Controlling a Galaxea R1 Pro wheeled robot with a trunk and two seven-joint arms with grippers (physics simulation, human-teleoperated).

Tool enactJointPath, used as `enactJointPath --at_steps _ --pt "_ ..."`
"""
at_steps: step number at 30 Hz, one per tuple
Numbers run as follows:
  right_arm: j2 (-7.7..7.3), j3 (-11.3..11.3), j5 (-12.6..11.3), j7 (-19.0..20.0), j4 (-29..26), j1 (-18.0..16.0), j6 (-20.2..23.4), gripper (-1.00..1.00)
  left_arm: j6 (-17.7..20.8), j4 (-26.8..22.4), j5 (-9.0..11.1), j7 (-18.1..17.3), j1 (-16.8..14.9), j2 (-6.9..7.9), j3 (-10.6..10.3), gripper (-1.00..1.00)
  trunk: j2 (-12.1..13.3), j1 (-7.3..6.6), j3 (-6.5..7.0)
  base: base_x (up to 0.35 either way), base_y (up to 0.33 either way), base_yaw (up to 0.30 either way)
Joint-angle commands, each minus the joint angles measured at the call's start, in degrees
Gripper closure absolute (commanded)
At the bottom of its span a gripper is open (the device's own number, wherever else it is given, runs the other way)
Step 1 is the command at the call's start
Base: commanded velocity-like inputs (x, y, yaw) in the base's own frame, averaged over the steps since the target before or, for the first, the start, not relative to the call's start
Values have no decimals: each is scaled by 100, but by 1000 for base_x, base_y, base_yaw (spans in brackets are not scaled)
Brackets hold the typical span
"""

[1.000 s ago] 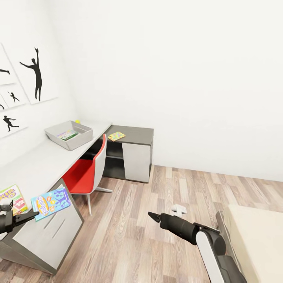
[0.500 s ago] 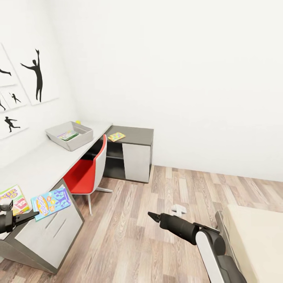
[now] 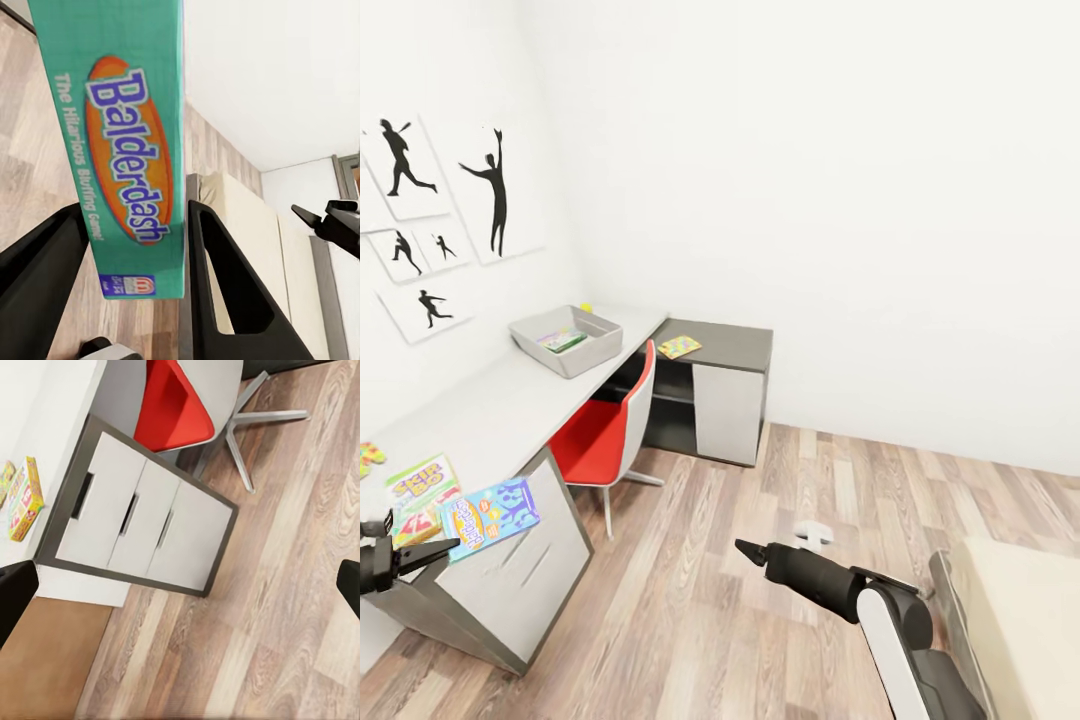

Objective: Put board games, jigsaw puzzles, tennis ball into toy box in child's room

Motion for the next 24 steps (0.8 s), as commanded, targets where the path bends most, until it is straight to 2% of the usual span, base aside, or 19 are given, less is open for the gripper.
enactJointPath --at_steps 1,6,19,21,23,24 --pt "3 -8 30 35 -4 -4 25 -100 57 1 -4 -26 -4 1 0 100 -12 3 -12 0 0 287" --pt "3 -26 30 36 -2 -4 25 -100 53 1 -4 -26 0 -6 0 100 -12 3 -13 137 0 155" --pt "-9 -75 -26 83 -14 -4 54 -100 51 1 -12 -26 1 -8 0 100 -12 3 -13 322 0 4" --pt "-57 -149 -84 321 -117 0 82 -100 51 1 -12 -26 1 -8 0 100 -12 3 -13 328 0 0" --pt "-155 -260 -175 760 -197 2 97 -100 51 1 -12 -26 1 -8 0 100 -12 3 -13 328 0 0" --pt "-237 -346 -260 1162 -228 3 103 -100 51 1 -10 -26 1 -8 0 100 -12 3 -13 328 0 0"
